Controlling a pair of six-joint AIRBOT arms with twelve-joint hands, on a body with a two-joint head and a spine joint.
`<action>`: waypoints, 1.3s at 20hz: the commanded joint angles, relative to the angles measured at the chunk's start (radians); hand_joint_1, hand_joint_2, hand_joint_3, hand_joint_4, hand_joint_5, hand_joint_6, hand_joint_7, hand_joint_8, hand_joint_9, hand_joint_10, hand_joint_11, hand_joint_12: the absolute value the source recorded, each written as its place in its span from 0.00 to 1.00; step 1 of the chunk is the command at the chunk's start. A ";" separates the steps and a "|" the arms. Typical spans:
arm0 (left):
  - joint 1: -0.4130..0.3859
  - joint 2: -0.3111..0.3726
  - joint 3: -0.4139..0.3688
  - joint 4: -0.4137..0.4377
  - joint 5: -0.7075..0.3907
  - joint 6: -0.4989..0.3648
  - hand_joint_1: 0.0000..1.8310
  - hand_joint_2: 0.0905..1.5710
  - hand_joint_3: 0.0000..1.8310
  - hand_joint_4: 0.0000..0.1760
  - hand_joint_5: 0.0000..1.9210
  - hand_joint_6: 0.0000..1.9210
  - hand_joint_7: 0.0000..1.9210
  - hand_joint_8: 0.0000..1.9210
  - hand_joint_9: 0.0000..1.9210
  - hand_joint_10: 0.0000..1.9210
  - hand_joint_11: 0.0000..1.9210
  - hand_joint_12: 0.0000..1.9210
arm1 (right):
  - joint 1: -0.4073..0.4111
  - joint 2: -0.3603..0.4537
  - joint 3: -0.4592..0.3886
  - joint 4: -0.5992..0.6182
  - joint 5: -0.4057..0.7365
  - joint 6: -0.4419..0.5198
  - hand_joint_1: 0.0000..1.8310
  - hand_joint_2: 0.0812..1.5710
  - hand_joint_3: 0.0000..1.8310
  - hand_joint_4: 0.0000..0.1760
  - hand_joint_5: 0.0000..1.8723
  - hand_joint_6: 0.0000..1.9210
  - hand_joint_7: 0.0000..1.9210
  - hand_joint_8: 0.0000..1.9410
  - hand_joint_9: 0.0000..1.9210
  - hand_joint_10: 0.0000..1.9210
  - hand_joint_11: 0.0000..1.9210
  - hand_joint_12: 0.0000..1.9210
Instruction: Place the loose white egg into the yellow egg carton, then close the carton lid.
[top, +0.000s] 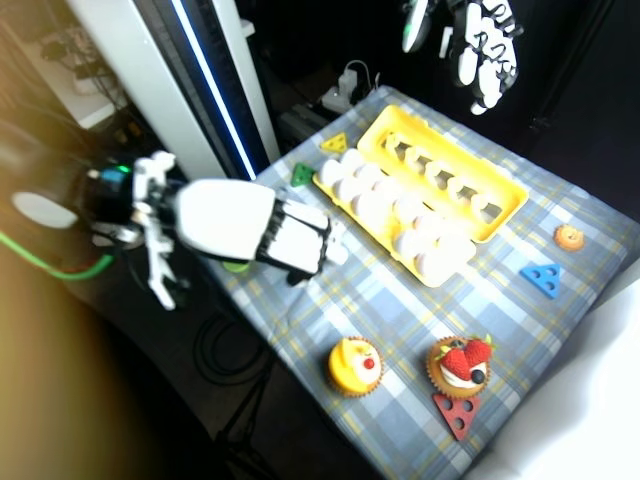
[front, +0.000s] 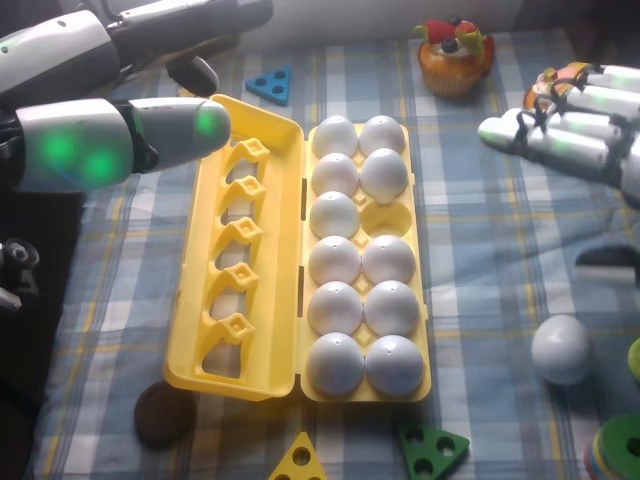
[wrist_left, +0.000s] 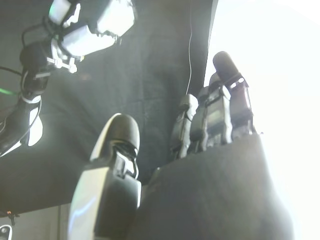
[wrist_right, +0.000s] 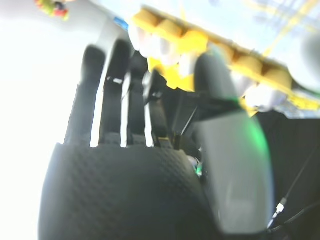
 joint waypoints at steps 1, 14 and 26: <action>-0.008 0.003 -0.003 -0.035 -0.121 -0.003 0.18 0.92 0.00 0.08 0.06 0.00 0.03 0.00 0.06 0.00 0.00 0.59 | 0.001 0.011 -0.008 -0.014 0.094 0.018 0.41 0.73 0.00 0.31 0.00 0.04 0.06 0.10 0.00 0.36 0.00 0.69; -0.007 -0.001 -0.003 -0.043 -0.115 0.001 0.20 0.90 0.00 0.07 0.06 0.00 0.04 0.00 0.08 0.00 0.00 0.60 | -0.038 -0.027 -0.001 -0.423 -0.120 0.353 0.56 0.69 0.00 0.00 0.11 0.02 0.13 0.00 0.08 0.23 0.00 0.67; -0.006 -0.004 -0.002 -0.045 -0.118 0.001 0.23 0.90 0.00 0.10 0.06 0.00 0.05 0.00 0.08 0.00 0.00 0.61 | 0.011 -0.138 0.066 -0.473 -0.191 0.352 0.74 0.76 0.00 0.00 0.35 0.68 0.41 0.67 0.44 0.74 0.40 0.77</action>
